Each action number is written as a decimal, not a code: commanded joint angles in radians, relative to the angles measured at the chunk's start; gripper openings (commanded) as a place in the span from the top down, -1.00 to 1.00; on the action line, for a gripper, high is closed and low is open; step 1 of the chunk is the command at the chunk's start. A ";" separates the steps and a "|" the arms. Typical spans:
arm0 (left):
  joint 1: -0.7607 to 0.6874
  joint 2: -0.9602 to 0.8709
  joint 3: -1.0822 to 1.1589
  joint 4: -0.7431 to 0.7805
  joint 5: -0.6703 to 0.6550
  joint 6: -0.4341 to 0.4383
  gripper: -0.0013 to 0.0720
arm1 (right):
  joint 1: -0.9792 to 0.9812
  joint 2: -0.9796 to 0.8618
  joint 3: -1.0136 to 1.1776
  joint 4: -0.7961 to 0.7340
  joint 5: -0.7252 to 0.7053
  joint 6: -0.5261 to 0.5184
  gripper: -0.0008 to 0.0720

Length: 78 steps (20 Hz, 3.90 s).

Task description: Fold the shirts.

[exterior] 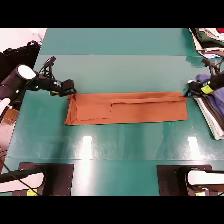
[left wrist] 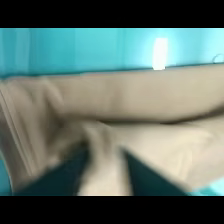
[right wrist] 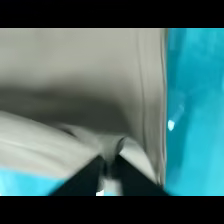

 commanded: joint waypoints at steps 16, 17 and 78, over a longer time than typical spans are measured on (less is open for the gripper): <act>-0.192 -0.059 0.099 -0.063 0.023 0.005 0.91 | -0.200 -0.139 -0.248 0.275 -0.036 -0.239 -0.54; -0.223 -0.060 0.099 -0.063 0.053 0.001 0.91 | -0.184 -0.146 -0.252 0.277 -0.037 -0.239 -0.54; 0.064 0.149 0.387 0.168 -0.180 -0.021 0.91 | 0.340 0.006 -0.348 0.529 -0.243 -0.212 -0.76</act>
